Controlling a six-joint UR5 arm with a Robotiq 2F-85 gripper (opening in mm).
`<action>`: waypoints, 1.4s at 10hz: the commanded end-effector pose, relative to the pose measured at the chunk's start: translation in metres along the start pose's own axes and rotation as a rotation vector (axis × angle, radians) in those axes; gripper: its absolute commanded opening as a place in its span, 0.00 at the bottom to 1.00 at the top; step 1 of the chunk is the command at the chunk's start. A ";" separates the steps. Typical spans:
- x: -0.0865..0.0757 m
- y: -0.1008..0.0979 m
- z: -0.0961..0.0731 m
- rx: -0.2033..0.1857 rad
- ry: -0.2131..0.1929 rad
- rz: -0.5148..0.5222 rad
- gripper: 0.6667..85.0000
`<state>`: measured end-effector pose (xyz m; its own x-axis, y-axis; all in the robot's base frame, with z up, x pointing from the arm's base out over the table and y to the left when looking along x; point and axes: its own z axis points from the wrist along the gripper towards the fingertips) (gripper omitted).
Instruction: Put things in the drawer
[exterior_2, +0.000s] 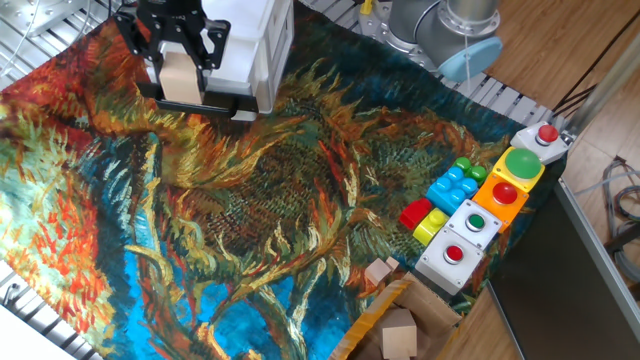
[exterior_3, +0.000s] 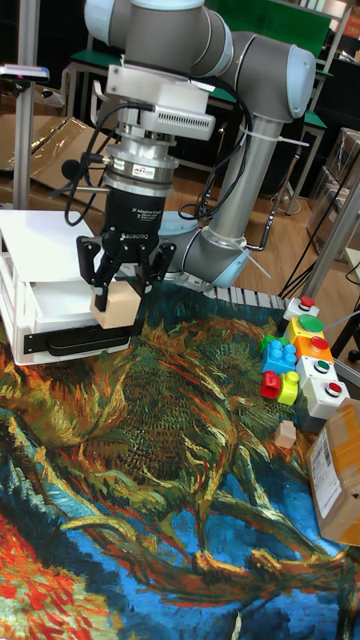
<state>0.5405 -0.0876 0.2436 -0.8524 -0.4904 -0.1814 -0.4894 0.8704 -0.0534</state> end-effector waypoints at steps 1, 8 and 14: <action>-0.003 0.005 -0.002 -0.022 -0.011 0.014 0.01; 0.050 -0.015 -0.008 -0.003 0.032 0.002 0.01; 0.073 -0.016 -0.005 -0.014 0.012 0.026 0.01</action>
<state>0.4882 -0.1382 0.2359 -0.8609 -0.4844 -0.1555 -0.4830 0.8742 -0.0494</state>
